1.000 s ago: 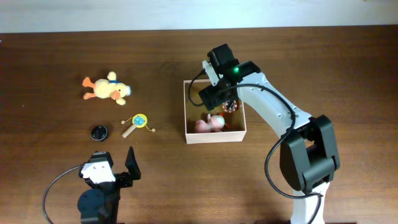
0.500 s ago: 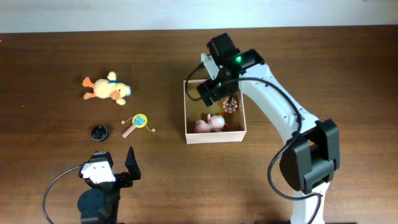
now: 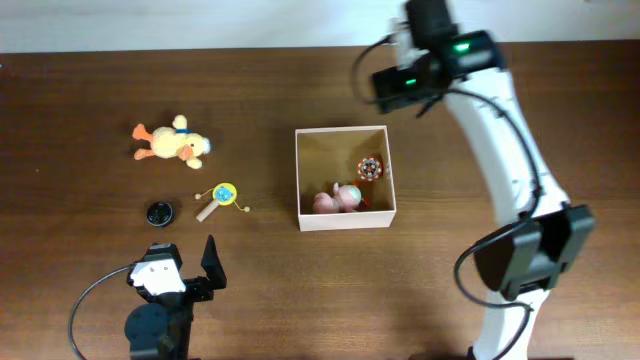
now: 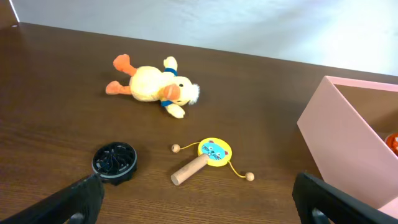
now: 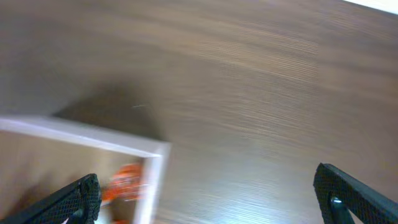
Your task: Pack container
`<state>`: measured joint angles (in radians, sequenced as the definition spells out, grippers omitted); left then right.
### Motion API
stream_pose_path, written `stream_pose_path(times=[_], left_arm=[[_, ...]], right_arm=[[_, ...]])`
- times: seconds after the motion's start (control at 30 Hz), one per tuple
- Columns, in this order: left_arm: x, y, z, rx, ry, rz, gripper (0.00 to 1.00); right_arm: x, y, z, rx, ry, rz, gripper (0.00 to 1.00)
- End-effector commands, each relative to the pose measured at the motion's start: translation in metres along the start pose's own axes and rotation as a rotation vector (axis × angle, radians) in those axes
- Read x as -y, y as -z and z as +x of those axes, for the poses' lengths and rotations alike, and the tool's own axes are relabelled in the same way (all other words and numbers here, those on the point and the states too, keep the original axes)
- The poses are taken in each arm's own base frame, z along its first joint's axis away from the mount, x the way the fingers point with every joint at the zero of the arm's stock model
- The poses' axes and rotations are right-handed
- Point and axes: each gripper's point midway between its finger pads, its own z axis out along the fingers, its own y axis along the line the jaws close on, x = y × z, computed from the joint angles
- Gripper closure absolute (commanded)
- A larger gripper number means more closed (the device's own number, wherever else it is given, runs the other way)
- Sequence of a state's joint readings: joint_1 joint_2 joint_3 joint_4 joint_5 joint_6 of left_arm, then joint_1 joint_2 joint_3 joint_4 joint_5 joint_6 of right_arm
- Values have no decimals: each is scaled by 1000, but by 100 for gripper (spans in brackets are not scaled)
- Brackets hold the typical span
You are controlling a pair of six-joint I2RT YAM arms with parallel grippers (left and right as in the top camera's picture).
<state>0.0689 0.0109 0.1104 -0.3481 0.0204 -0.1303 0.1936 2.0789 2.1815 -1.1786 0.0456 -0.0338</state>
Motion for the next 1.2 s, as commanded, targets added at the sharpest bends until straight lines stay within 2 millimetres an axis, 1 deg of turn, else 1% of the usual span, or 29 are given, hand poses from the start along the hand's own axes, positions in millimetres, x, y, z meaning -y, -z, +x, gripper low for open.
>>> stream_pose_path(times=[0.0,0.07,0.17,0.27,0.33,0.43,0.5,0.6,0.7,0.73,0.87,0.97,1.1,1.17], left_arm=[[1,0,1,0,-14,7,1],[1,0,1,0,-14,7,1],[1,0,1,0,-14,7,1],[1,0,1,0,-14,7,1],[1,0,1,0,-14,7,1],[1,0,1,0,-14,7,1],[1,0,1,0,-14,7,1],[0,0,1,0,-15,5,1],[-6,0,0,7,-12,-32,1],[-5,0,-4,23,-10,-25,1],[16,1,-18,74,19,91,1],[30,6,-37,134,46,171,1],[35,11,-59,147,48,186,1],[36,9,-69,127,50,180,1]], right_arm=[[77,11,4,11,-137,132,1],[113,12,12,5,-220,167,1],[159,13,28,-10,-318,212,1],[200,11,49,-32,-424,248,1],[217,6,63,-48,-499,235,1],[222,-4,78,-68,-559,144,1],[223,-9,85,-85,-568,138,1],[221,-14,92,-108,-570,134,1],[220,-15,94,-119,-571,132,1],[220,-15,95,-120,-571,132,1],[220,-15,94,-119,-571,132,1],[220,-15,94,-119,-571,132,1],[220,-15,94,-119,-571,131,1],[220,-15,94,-119,-571,131,1]])
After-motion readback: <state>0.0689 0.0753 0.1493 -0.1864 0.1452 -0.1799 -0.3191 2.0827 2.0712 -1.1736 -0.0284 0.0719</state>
